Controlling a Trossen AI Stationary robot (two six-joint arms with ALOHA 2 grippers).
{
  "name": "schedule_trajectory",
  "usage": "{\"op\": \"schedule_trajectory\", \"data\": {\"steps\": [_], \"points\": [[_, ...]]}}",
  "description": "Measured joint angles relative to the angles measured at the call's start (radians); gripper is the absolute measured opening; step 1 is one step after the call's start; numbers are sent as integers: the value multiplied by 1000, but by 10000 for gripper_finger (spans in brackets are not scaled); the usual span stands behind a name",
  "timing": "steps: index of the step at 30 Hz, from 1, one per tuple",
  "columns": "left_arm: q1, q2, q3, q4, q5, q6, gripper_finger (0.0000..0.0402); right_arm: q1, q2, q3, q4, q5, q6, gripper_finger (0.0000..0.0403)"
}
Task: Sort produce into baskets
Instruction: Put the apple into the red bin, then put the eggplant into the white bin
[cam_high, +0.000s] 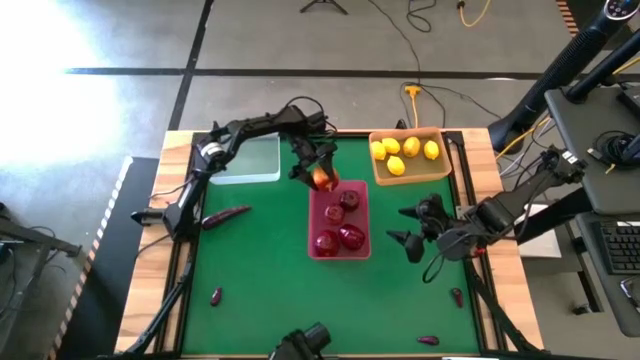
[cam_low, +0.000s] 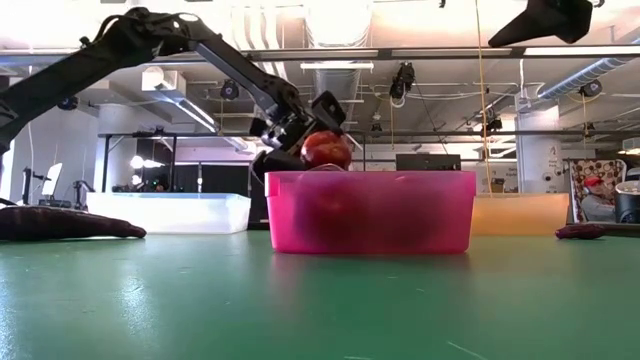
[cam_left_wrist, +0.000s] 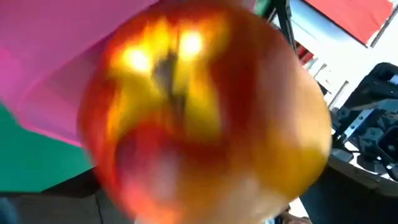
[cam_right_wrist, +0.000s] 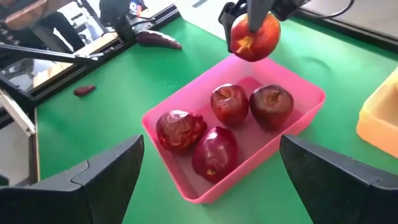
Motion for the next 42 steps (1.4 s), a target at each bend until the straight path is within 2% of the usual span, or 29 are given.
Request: {"op": "schedule_trajectory", "data": {"steps": [4, 10, 16, 20, 25, 29, 31, 35, 39, 42], "points": [[-19, 0, -2, -20, -2, 0, 345, -13, 0, 0, -1, -1, -5, 368], [-72, 0, -5, -25, -4, 1, 325, -13, 0, 0, -3, -8, -12, 368], [-72, 0, 35, -61, -16, 37, 313, -12, 0, -2, -6, -23, -25, 368], [-77, -13, 120, -172, -123, 98, 313, -13, 0, -5, -9, -42, -68, 368], [-129, -44, 240, -348, -389, 226, 313, -15, 0, -15, -43, -42, -120, 368], [-192, -134, 222, -343, -448, 267, 313, -15, 0, -16, -90, -54, -121, 368], [-237, -198, 168, -340, -518, 301, 313, -15, 0, -16, -105, -62, -121, 368], [-335, -343, -29, -340, -747, 337, 313, -15, 0, -20, -111, -84, -121, 368], [-401, -523, -281, -344, -771, 296, 310, -15, 1, -21, -110, -97, -138, 368], [-443, -639, -476, -343, -899, 187, 309, -15, 3, -21, -109, -99, -178, 368]]}}
